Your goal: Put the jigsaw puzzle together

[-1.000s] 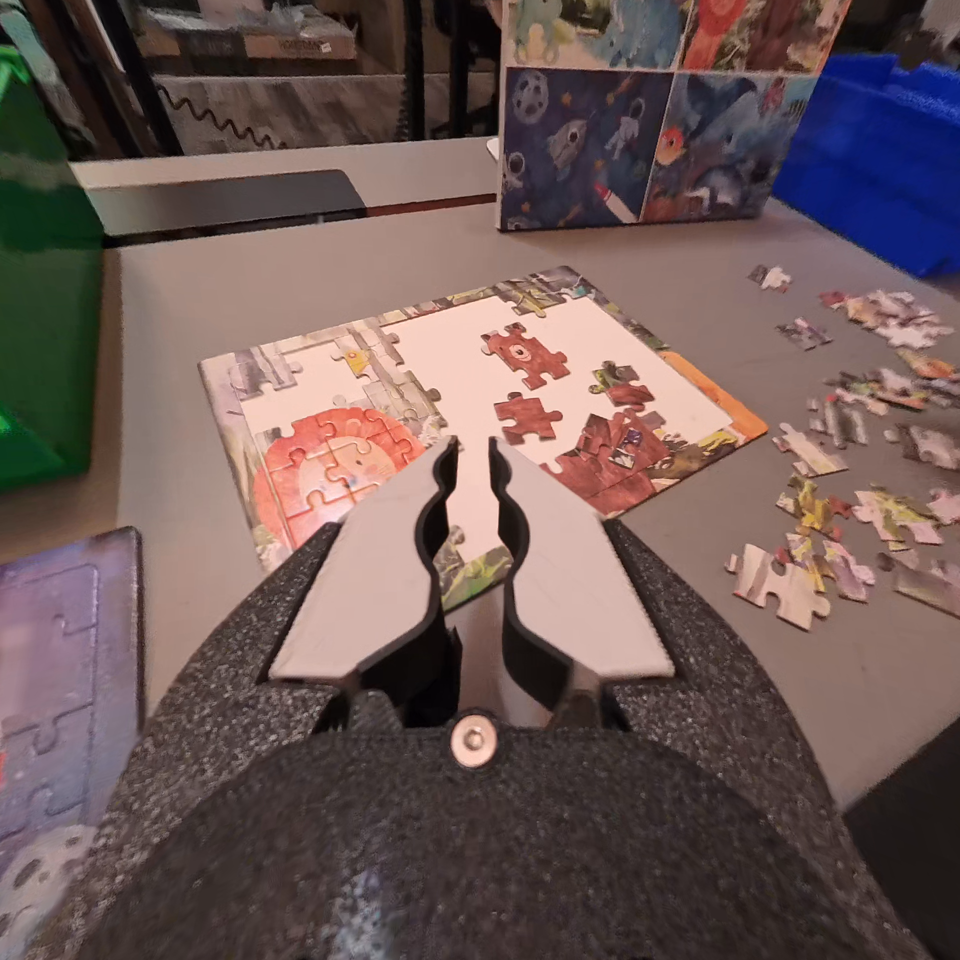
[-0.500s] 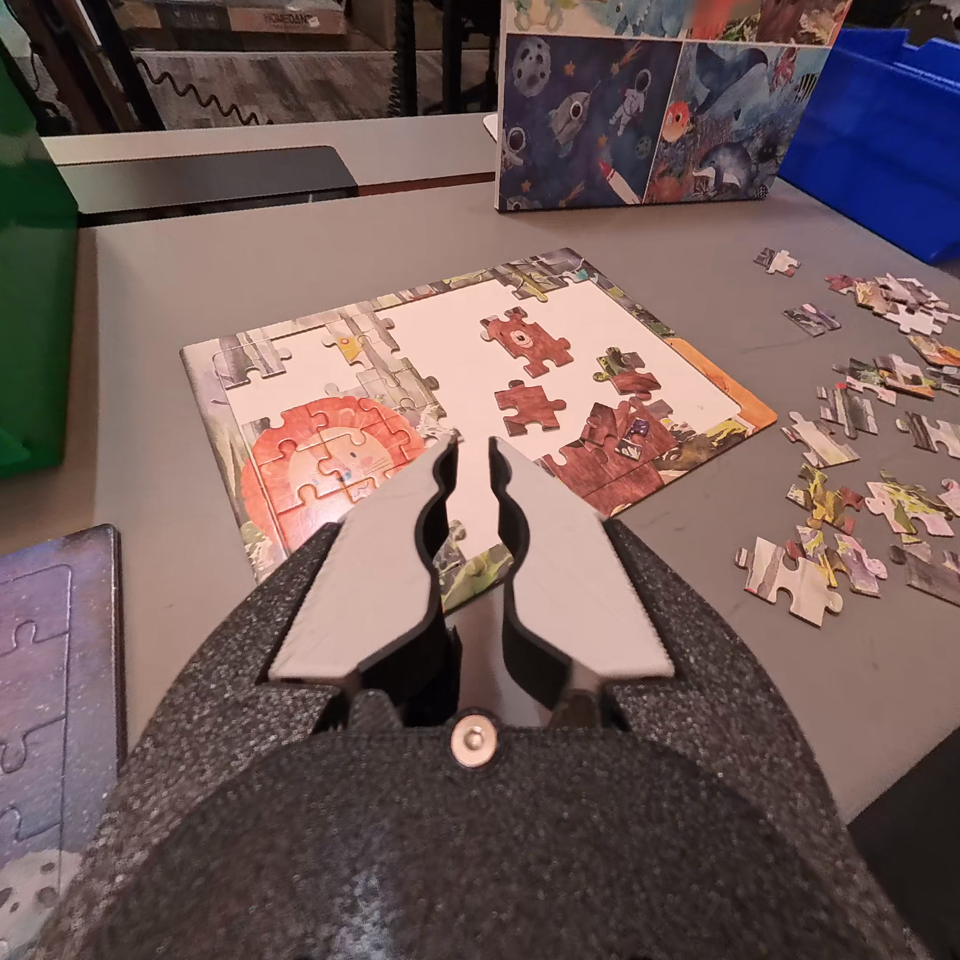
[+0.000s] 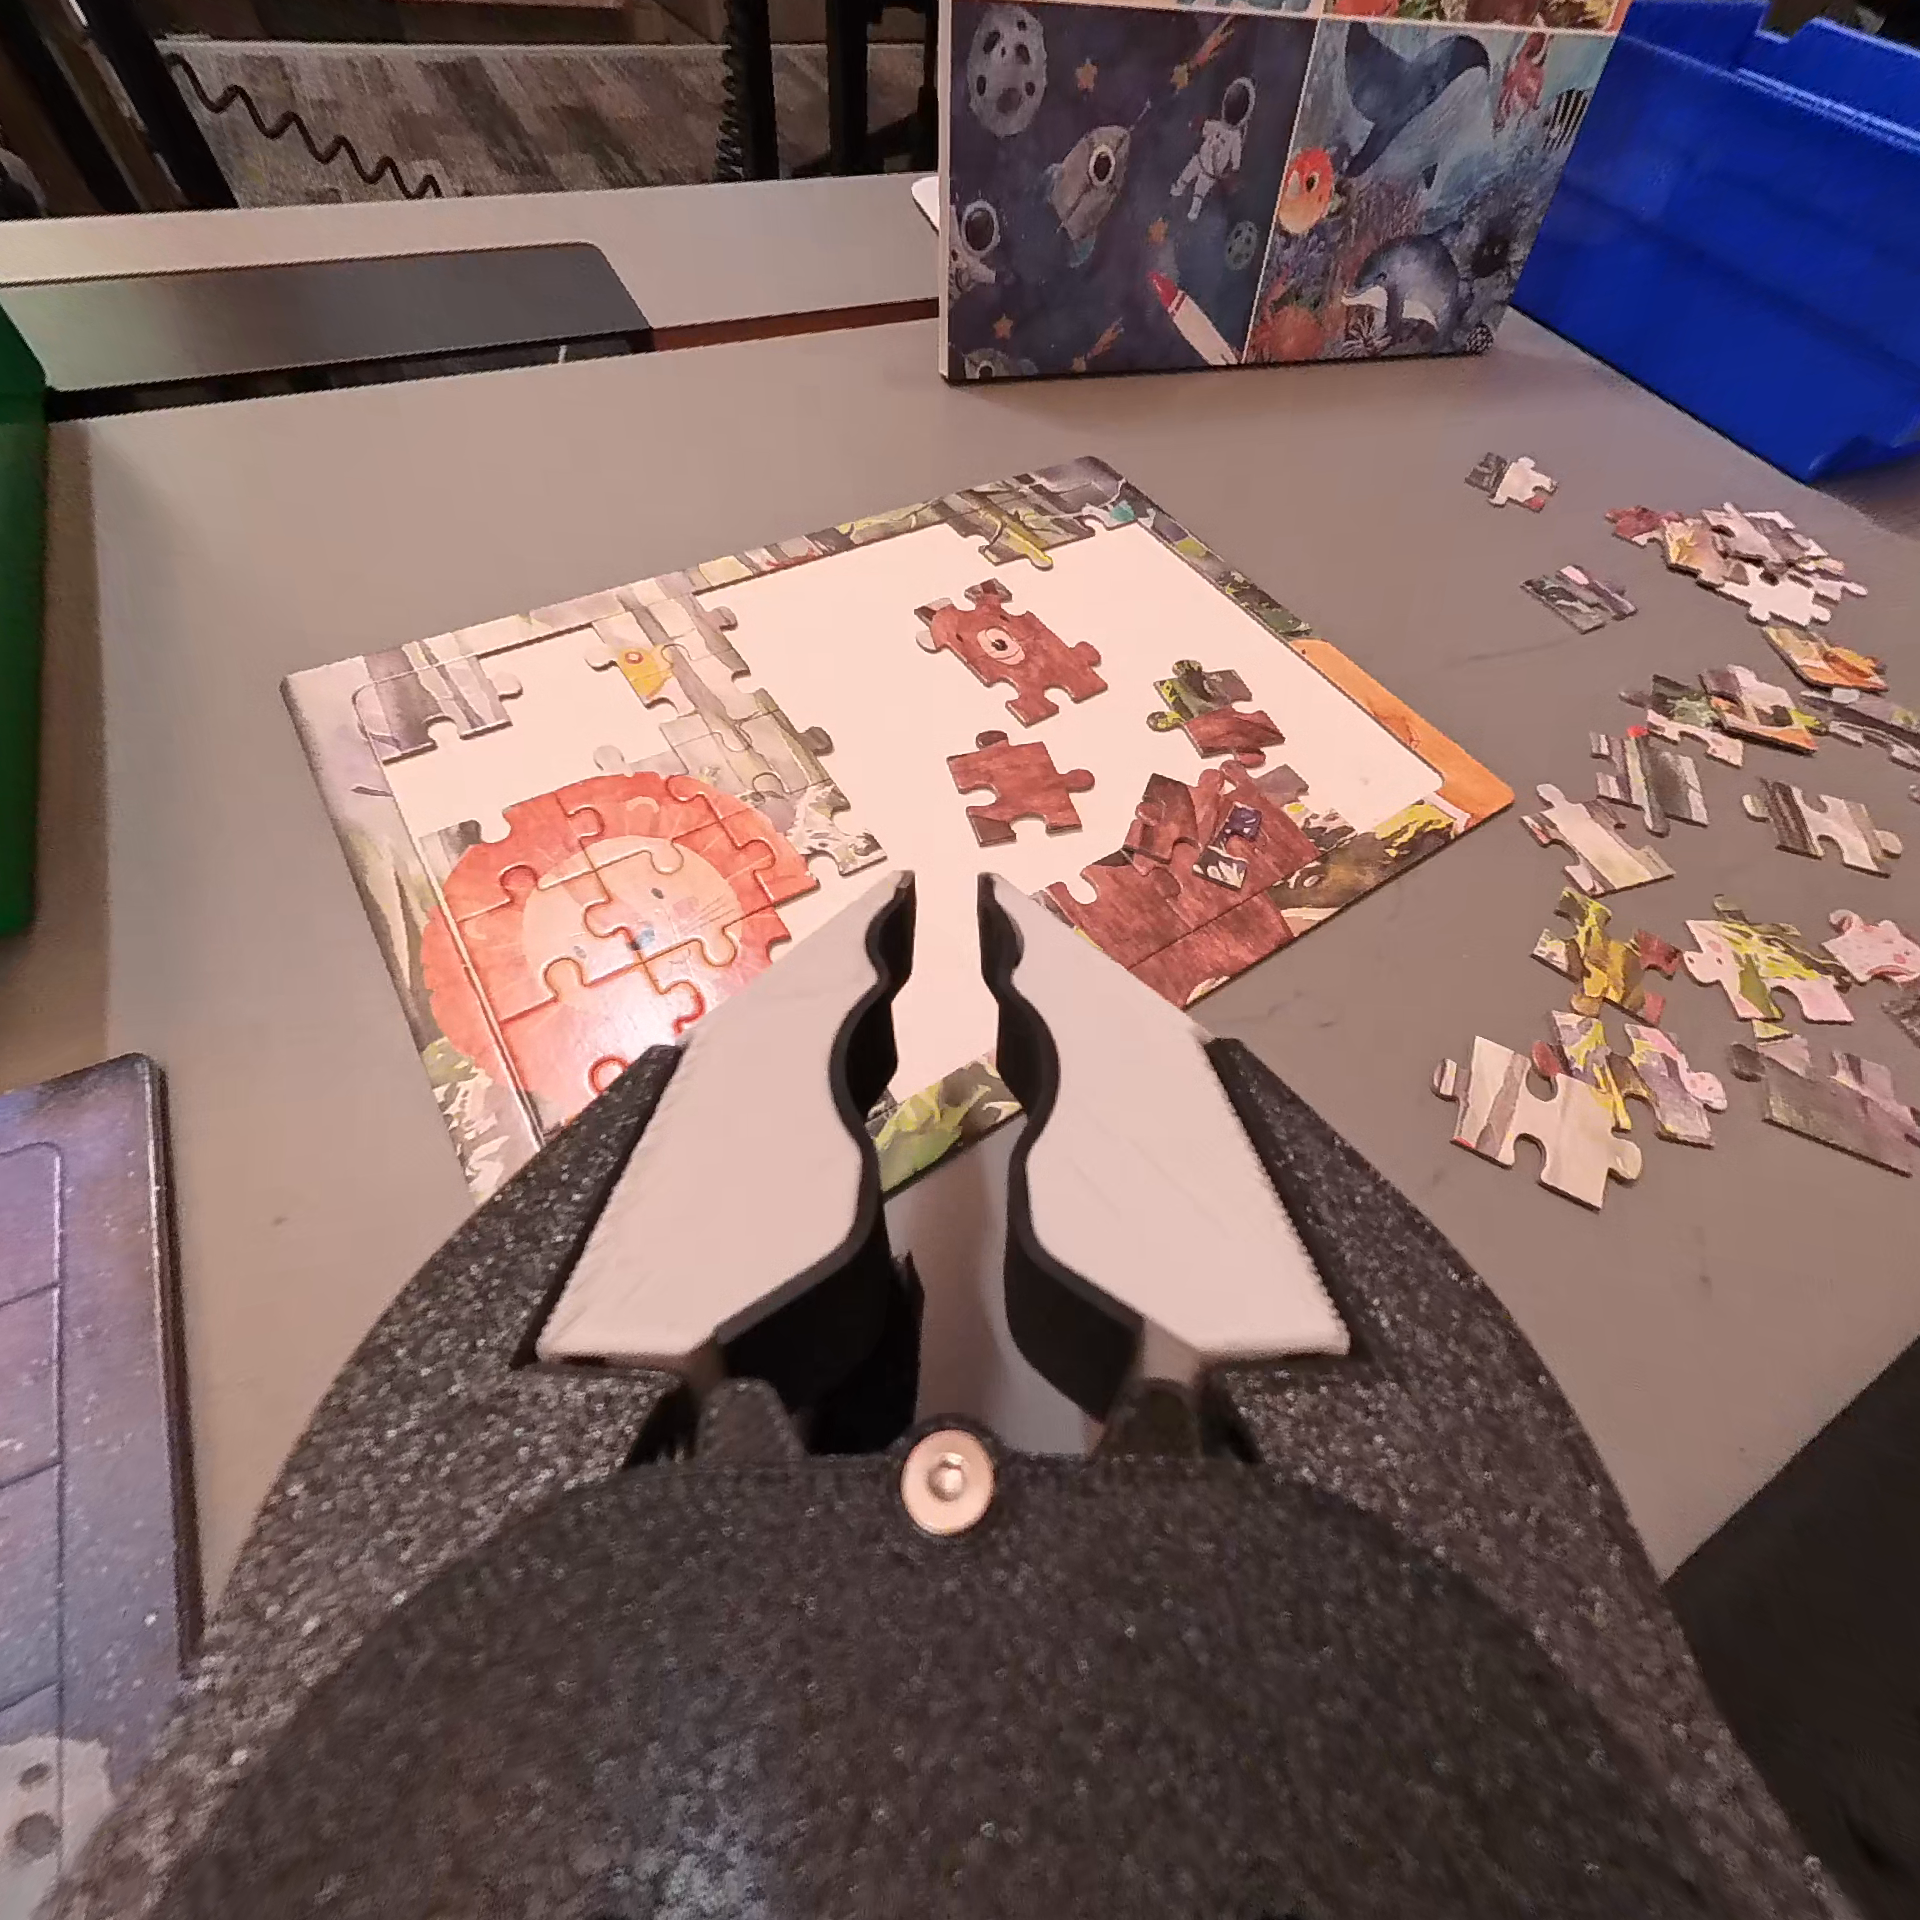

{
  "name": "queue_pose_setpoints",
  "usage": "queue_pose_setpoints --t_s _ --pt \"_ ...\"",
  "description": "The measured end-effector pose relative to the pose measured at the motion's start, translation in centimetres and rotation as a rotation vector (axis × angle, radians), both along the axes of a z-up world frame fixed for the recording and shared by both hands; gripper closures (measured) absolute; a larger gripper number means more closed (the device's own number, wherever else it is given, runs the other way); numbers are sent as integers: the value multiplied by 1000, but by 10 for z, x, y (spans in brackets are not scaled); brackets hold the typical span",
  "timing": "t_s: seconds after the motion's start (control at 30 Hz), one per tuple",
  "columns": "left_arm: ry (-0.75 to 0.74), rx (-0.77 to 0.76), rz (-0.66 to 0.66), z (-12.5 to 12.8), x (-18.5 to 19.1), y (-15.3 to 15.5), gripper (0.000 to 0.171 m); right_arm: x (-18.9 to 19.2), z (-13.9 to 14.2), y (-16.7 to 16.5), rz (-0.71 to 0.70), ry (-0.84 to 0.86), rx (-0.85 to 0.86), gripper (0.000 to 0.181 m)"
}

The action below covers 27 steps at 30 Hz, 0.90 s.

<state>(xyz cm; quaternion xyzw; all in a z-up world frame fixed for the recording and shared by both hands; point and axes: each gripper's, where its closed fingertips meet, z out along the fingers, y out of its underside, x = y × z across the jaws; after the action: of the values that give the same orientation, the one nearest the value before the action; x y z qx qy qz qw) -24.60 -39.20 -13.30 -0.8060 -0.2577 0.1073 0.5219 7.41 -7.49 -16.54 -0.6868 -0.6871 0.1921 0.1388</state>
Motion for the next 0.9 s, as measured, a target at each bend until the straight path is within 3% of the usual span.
queue_pose_setpoints --t_s 0.07,0.17,0.4,0.53,0.63,0.7,0.9 --pt "-1 6 0 1 0 0 161 6 0 -7 37 -13 -32 153" --pt "-5 10 3 1 0 -1 161 15 -4 -22 129 -81 -33 181" --pt "-7 3 4 0 0 -1 161 -2 -18 -31 176 -147 -41 181" --pt "-4 1 5 0 -1 -1 160 -30 -16 -7 174 -89 162 181" --pt "-9 2 6 -1 -1 -1 161 -41 -1 -57 329 17 1 181" --pt "-13 -3 4 -2 -1 0 160 -27 2 -96 437 -36 -176 181" --pt "-10 -8 1 -2 0 0 161 -13 -5 -103 567 -289 -249 181"
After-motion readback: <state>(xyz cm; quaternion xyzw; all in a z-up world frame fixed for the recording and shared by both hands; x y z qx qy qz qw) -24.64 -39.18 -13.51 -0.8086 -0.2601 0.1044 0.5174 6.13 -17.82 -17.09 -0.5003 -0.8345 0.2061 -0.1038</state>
